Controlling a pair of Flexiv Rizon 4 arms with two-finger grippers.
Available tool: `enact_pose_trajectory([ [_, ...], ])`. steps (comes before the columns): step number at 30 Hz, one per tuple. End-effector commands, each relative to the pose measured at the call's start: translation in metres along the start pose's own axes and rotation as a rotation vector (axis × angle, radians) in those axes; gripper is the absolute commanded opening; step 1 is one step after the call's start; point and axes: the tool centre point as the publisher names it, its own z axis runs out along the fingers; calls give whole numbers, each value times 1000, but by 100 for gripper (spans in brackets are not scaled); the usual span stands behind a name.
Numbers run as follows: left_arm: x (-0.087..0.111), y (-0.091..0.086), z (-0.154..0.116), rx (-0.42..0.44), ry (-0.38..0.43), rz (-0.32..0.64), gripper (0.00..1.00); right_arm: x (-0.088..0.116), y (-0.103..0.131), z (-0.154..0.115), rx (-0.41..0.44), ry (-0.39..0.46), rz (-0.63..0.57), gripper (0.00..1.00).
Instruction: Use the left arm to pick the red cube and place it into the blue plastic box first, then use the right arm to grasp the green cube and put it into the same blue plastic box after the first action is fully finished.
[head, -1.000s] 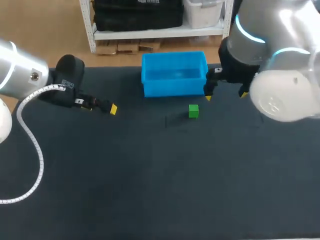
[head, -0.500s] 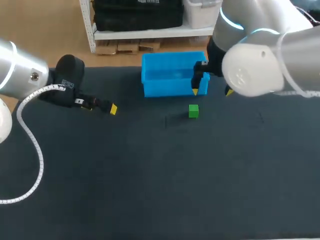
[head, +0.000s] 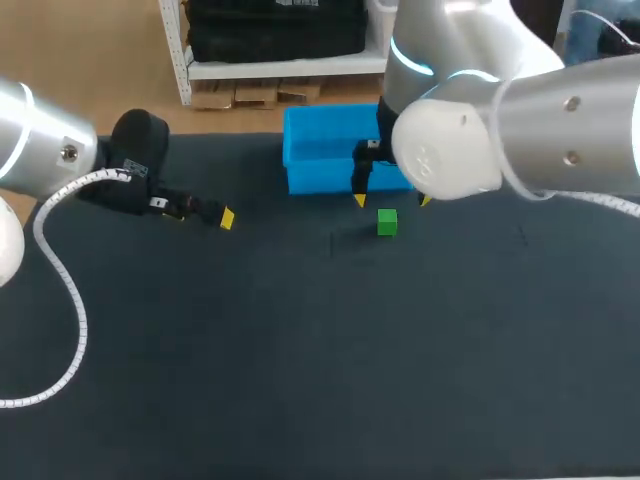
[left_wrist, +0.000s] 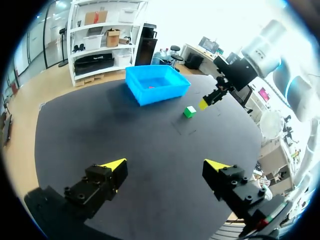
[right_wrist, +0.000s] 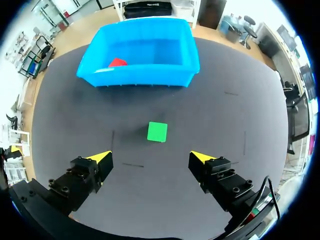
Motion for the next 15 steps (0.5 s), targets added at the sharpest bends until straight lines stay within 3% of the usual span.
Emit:
enact_pose_trajectory([
  [1, 1, 1, -1, 7, -6, 2, 100, -6, 7, 13, 28, -21, 14, 100],
  [15, 1, 1, -1, 7, -6, 2, 100, -21, -5, 47, 29, -38, 38, 100],
])
